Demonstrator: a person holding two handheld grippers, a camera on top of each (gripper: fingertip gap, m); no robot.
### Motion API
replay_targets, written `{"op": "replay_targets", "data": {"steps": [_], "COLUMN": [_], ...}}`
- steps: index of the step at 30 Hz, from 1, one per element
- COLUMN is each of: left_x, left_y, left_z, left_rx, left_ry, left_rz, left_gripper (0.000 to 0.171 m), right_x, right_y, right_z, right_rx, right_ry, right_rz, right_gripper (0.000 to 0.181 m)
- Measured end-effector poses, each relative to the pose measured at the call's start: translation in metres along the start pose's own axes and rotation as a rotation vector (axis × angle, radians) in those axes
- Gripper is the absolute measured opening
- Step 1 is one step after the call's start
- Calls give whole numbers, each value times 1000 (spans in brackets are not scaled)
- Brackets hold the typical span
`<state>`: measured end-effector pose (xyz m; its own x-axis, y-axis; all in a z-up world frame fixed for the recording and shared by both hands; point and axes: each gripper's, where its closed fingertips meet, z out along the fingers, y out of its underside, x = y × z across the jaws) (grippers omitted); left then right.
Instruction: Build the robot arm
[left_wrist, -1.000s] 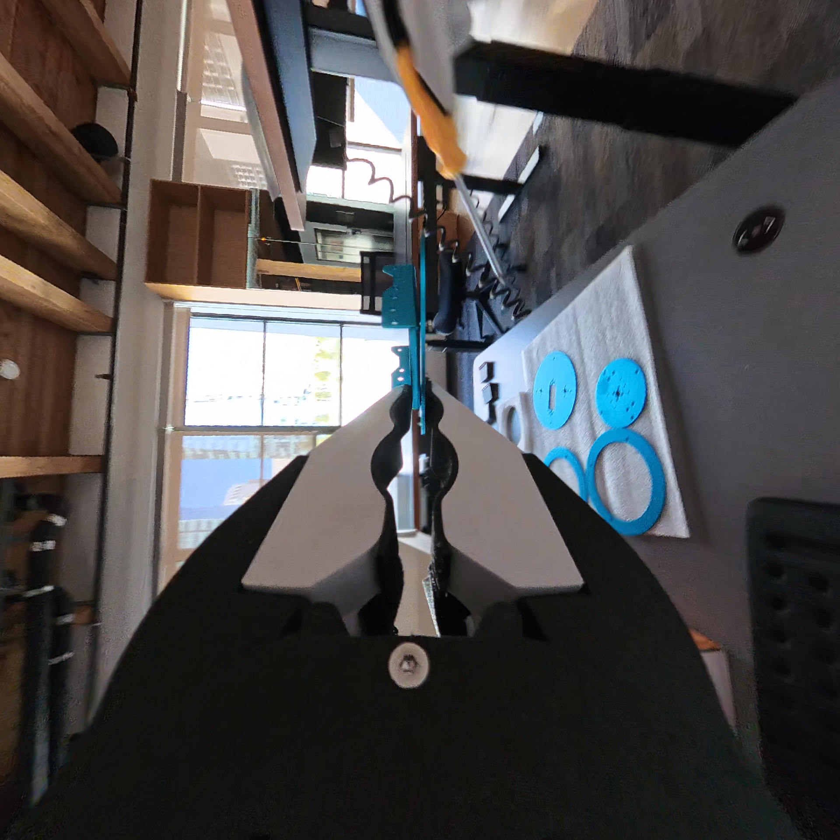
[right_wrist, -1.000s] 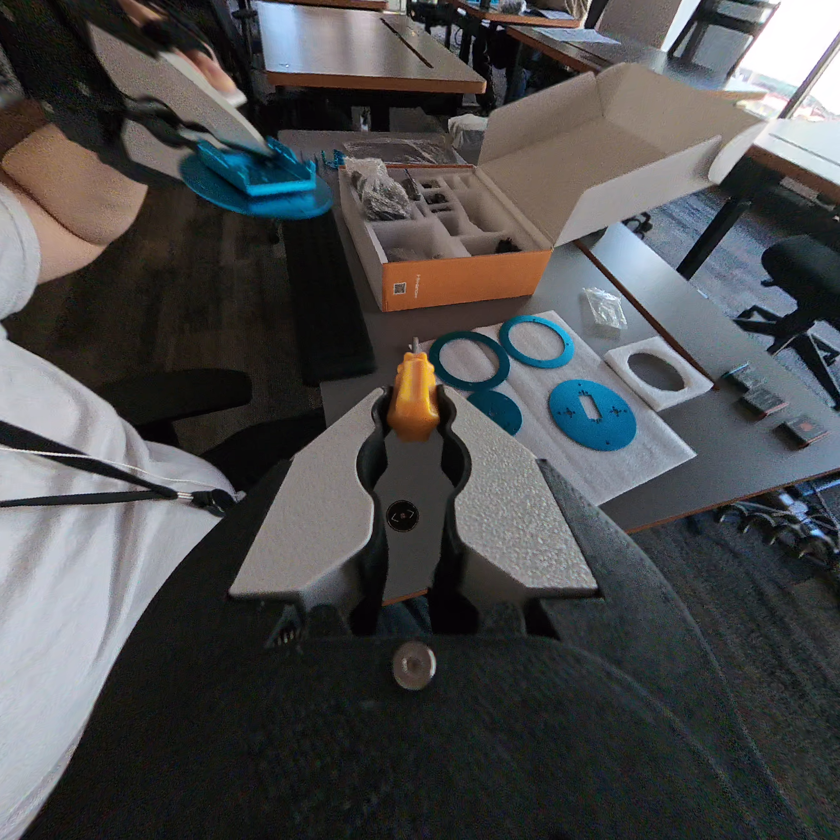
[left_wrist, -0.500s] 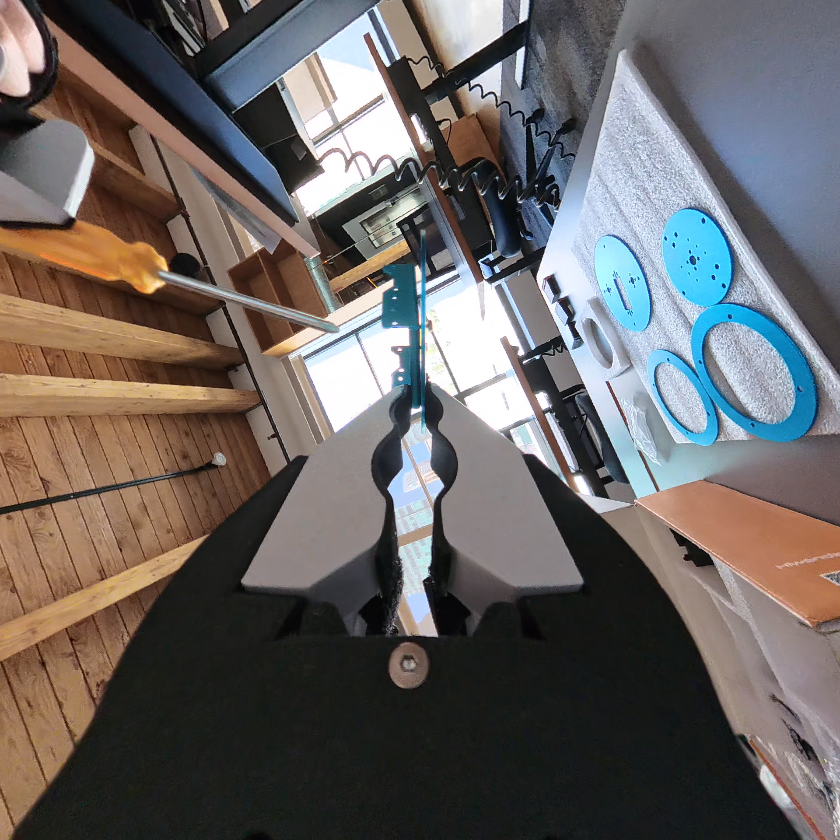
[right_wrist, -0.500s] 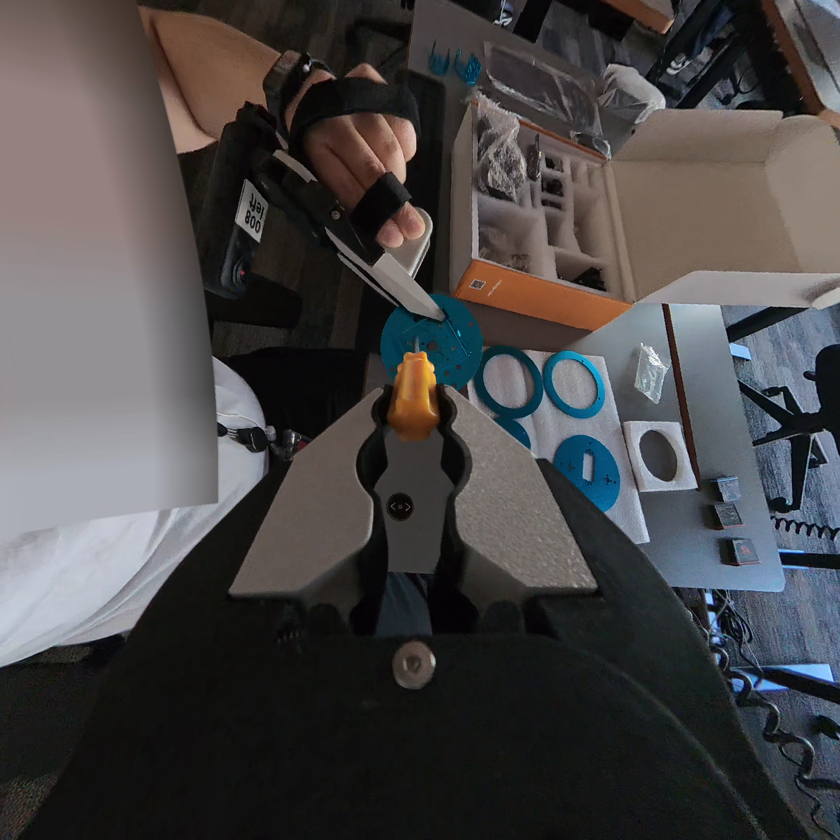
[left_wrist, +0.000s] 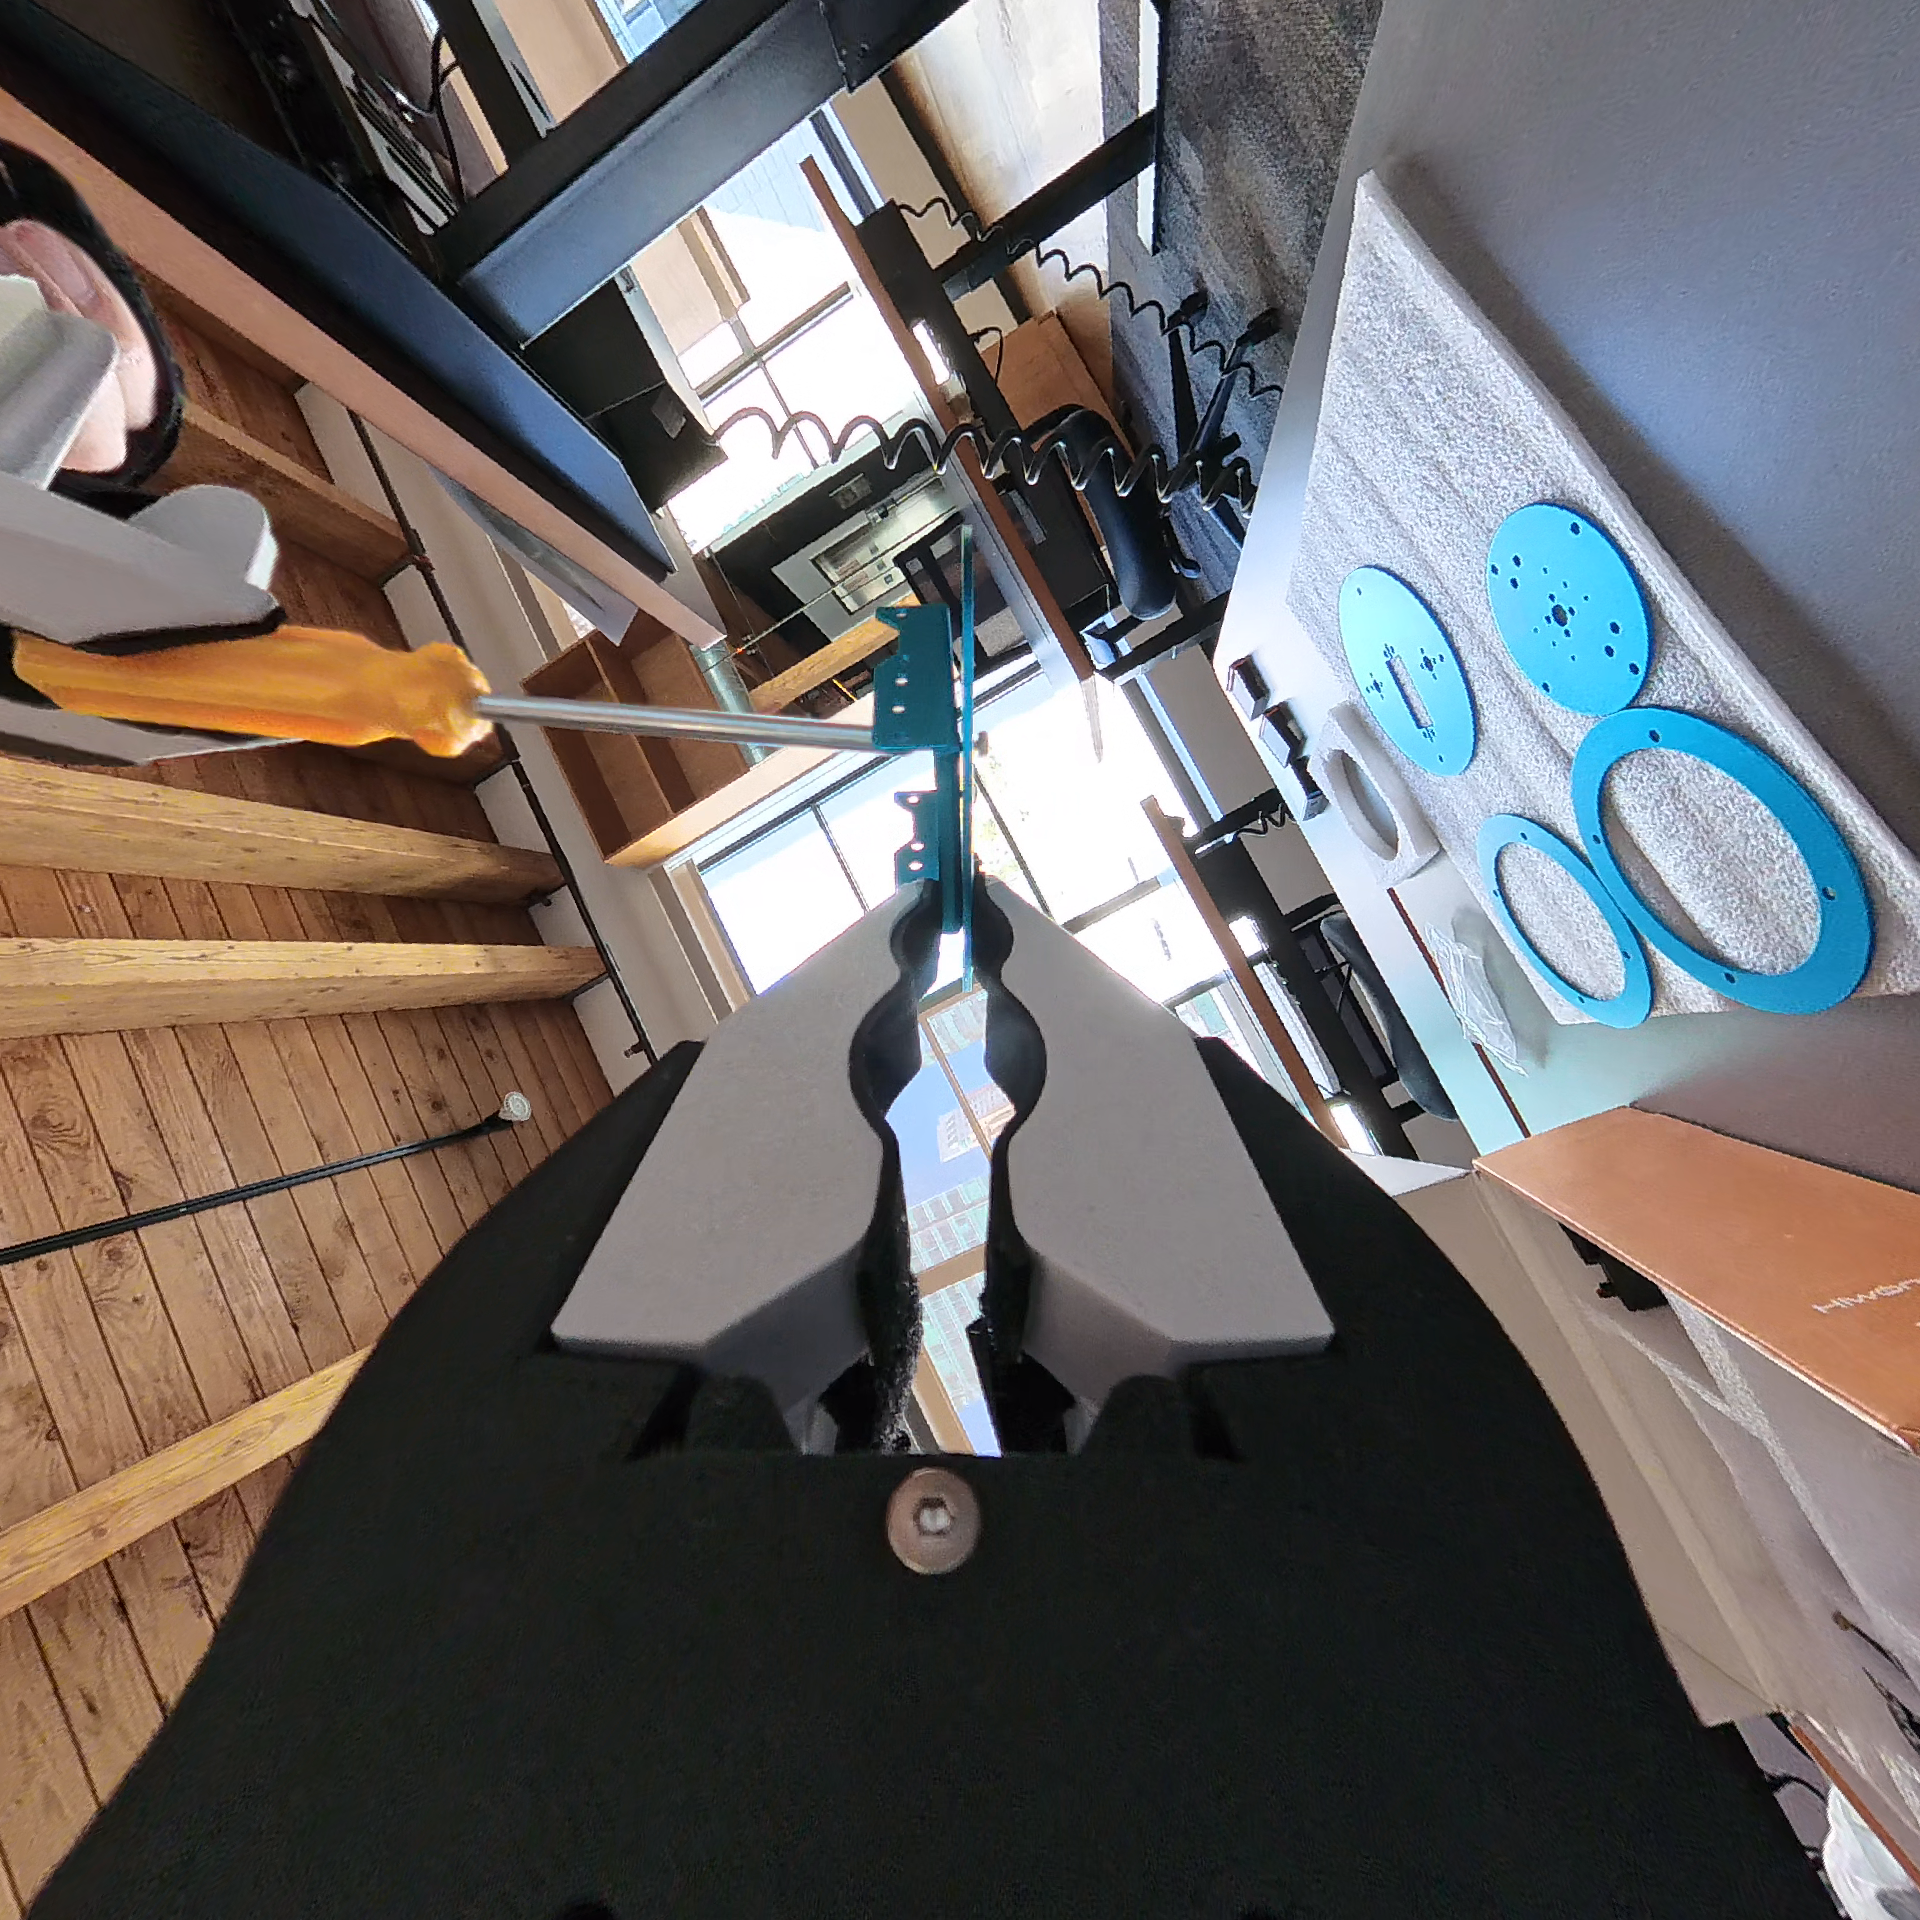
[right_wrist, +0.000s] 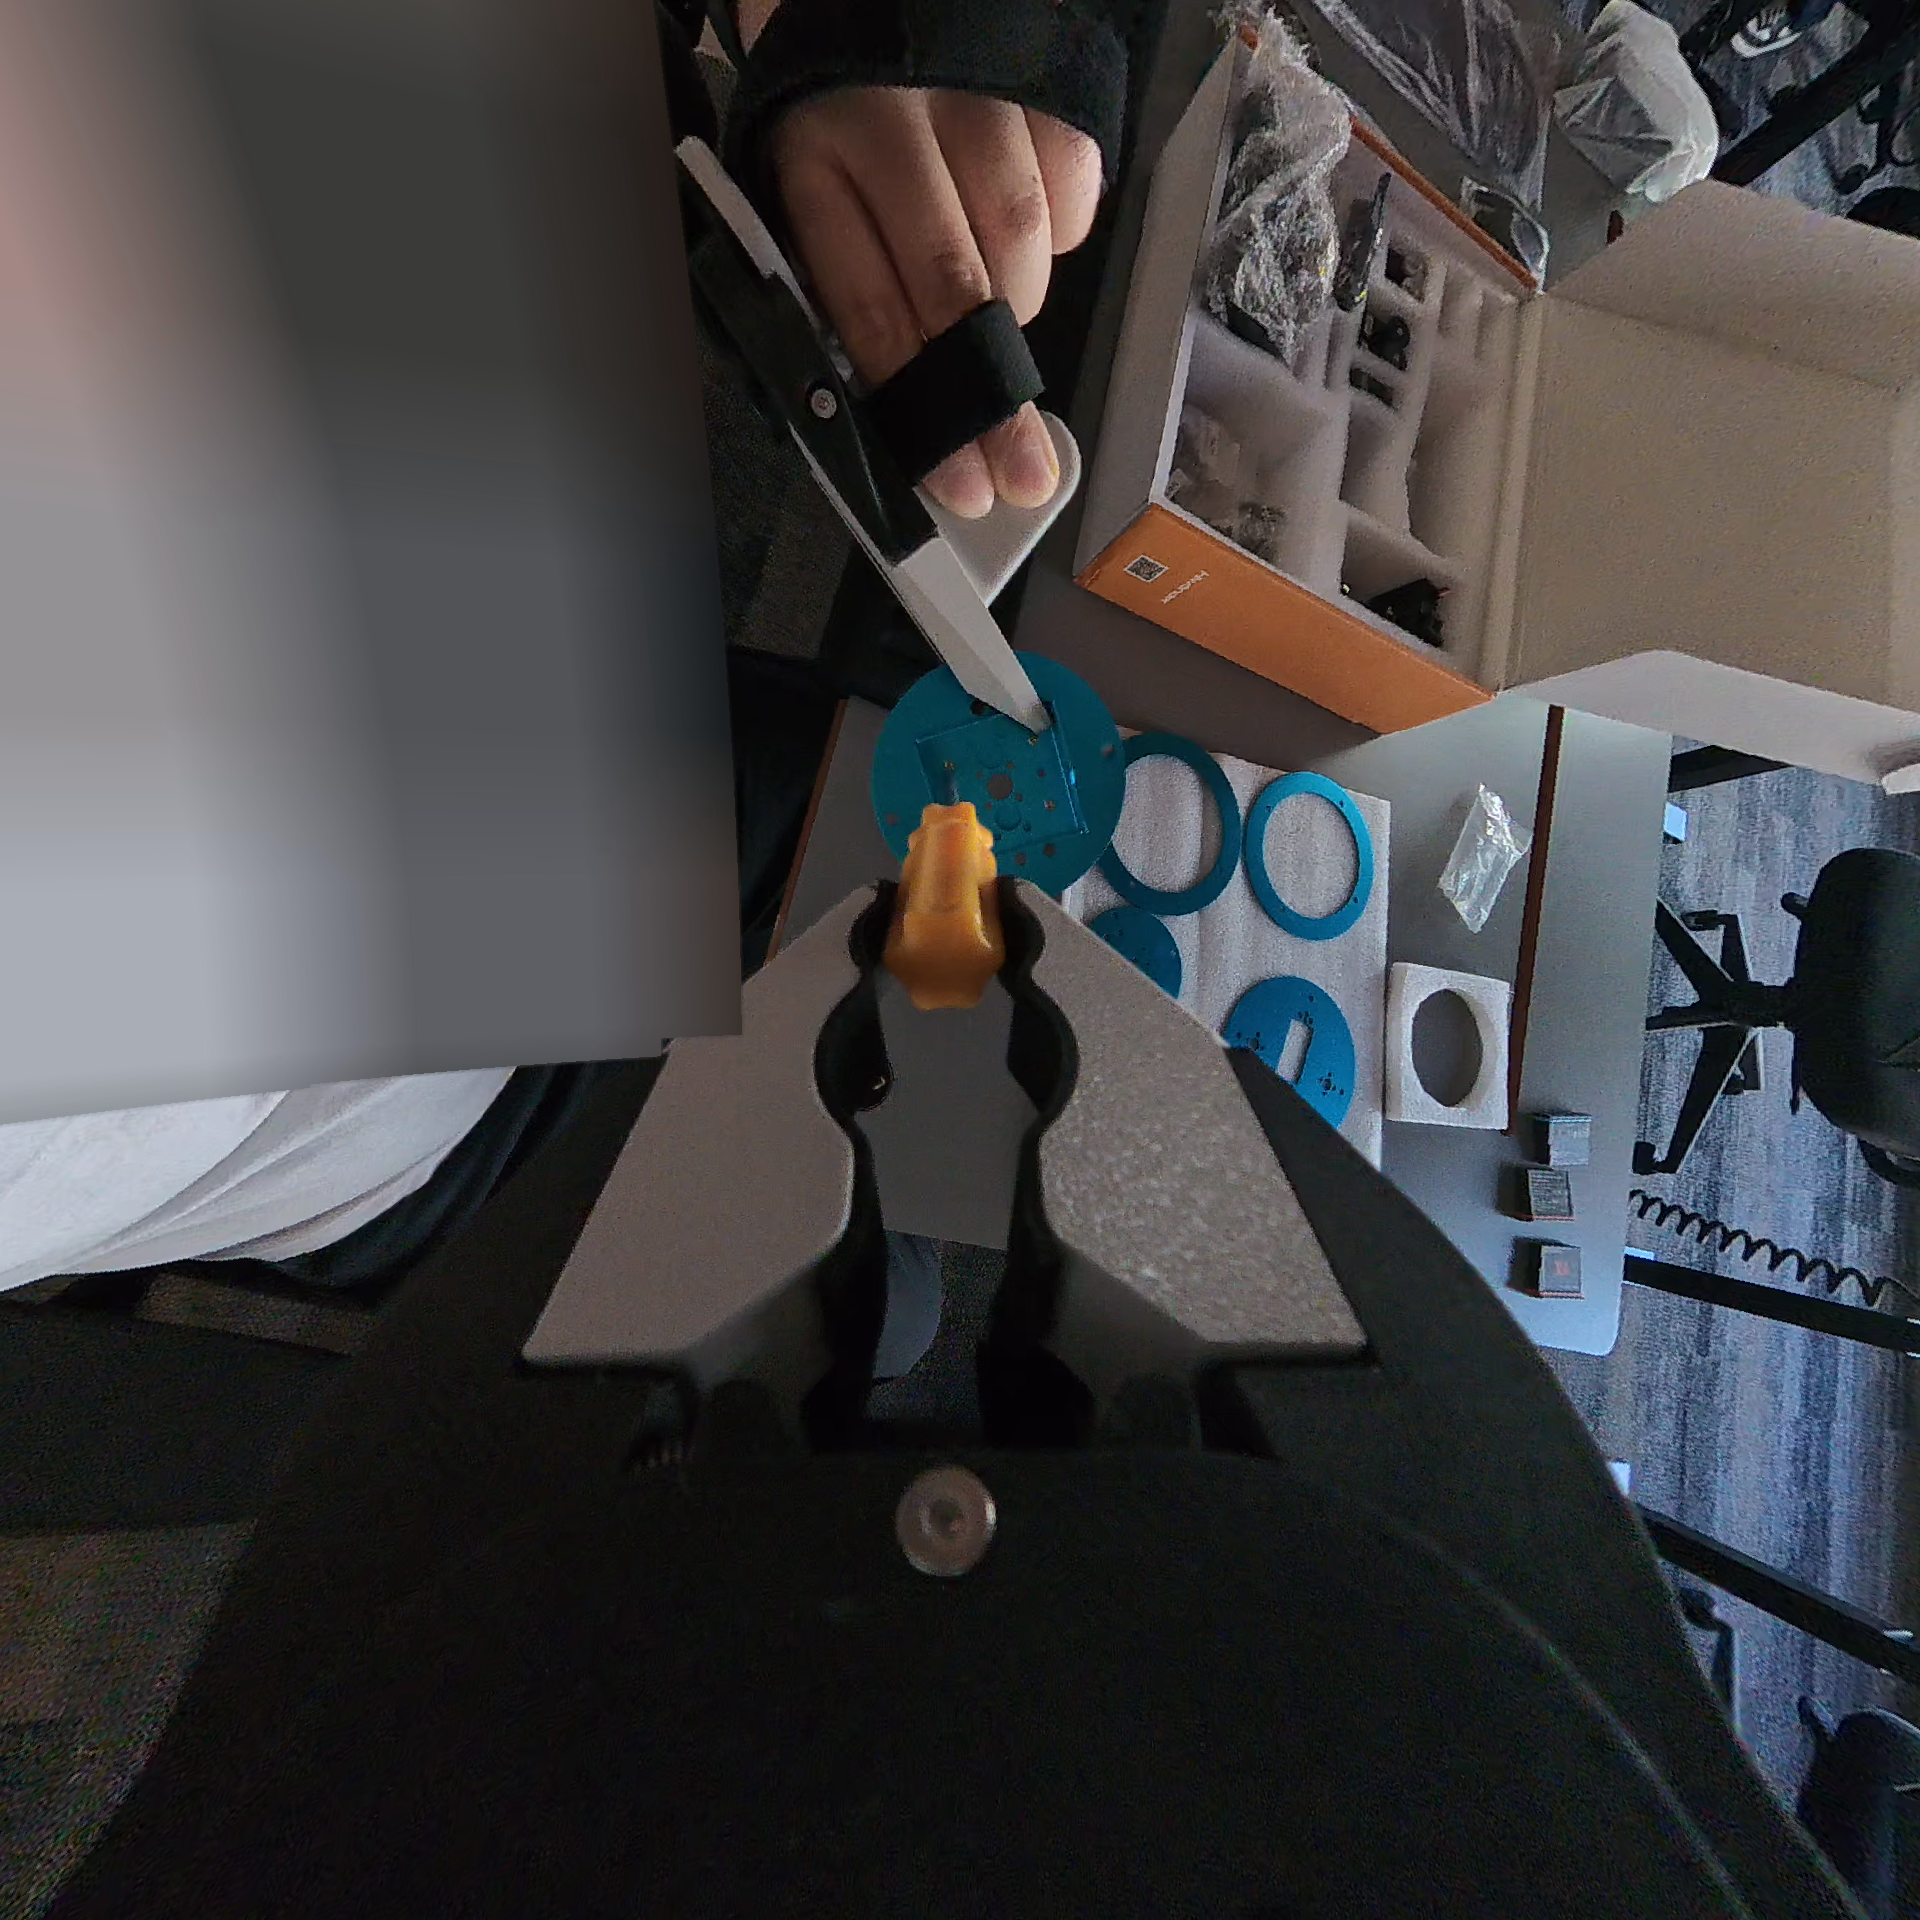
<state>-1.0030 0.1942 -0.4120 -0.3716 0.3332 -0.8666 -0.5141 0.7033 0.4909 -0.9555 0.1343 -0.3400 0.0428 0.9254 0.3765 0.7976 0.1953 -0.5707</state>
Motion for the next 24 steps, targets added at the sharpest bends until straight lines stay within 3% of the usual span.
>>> {"op": "replay_targets", "data": {"steps": [5, 10, 16, 24], "left_x": [1, 5, -8, -10], "left_y": [1, 6, 1, 0], "left_z": [1, 0, -3, -4], "left_rx": [1, 25, 13, 7], "left_ry": [8, 31, -6, -14], "left_rz": [-24, -148, -27, 13], "left_gripper": [3, 3, 3, 3], "right_x": [1, 5, -3, -4], "right_y": [-1, -1, -9, -8], "right_z": [-4, -14, -8, -9], "right_rx": [0, 63, 56, -1], "right_ry": [26, 55, -31, -3], "right_rz": [-18, 0, -63, -148], "right_gripper": [18, 17, 17, 18]}}
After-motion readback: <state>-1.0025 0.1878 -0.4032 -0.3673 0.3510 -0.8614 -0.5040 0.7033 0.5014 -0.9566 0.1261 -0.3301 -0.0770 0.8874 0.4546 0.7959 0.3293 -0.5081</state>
